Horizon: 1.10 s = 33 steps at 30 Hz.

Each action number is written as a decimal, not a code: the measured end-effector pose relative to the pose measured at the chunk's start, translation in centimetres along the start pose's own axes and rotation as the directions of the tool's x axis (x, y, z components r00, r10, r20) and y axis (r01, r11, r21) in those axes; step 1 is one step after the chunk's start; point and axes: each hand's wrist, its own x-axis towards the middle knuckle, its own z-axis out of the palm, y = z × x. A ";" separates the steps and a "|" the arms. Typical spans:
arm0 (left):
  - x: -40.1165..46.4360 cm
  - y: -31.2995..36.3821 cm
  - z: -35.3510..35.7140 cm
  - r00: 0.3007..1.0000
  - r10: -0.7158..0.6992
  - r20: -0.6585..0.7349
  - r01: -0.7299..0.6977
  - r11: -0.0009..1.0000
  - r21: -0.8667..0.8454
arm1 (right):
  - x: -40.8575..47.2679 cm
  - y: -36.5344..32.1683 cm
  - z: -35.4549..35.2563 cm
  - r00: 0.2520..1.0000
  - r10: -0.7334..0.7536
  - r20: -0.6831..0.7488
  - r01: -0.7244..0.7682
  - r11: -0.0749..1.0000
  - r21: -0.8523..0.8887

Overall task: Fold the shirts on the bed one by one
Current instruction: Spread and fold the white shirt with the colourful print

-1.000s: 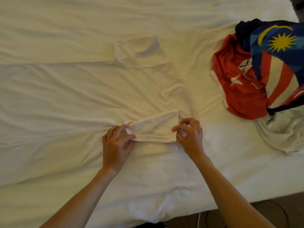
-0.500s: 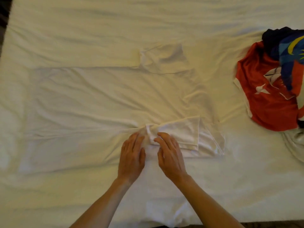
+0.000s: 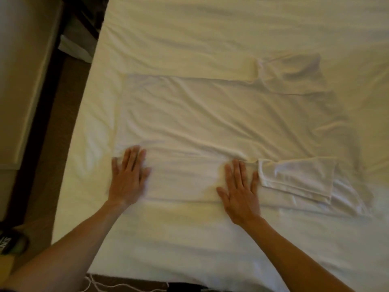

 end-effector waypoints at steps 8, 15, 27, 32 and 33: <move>4.0 -2.6 -4.4 0.998 0.053 0.019 -0.052 0.998 -0.029 | -0.5 -2.6 -0.3 0.999 0.009 0.038 -0.009 1.000 -0.010; 2.0 1.1 -2.0 0.973 -0.145 -0.181 0.138 0.989 -0.049 | -0.4 -3.1 -0.3 0.999 0.019 0.033 -0.018 1.000 -0.021; -1.7 1.0 2.0 0.992 -0.123 0.003 0.123 0.992 0.008 | -1.5 -0.7 -0.2 0.996 0.049 0.079 -0.044 0.997 -0.068; 2.1 4.4 -1.3 0.997 0.021 -0.078 -0.029 0.994 -0.104 | 0.2 -2.8 -1.9 0.974 -0.168 -0.152 0.191 0.970 0.152; 3.9 6.5 -1.8 0.989 0.102 -0.106 -0.116 0.984 -0.137 | 1.4 -2.6 -2.8 0.956 -0.204 -0.210 0.240 0.957 0.165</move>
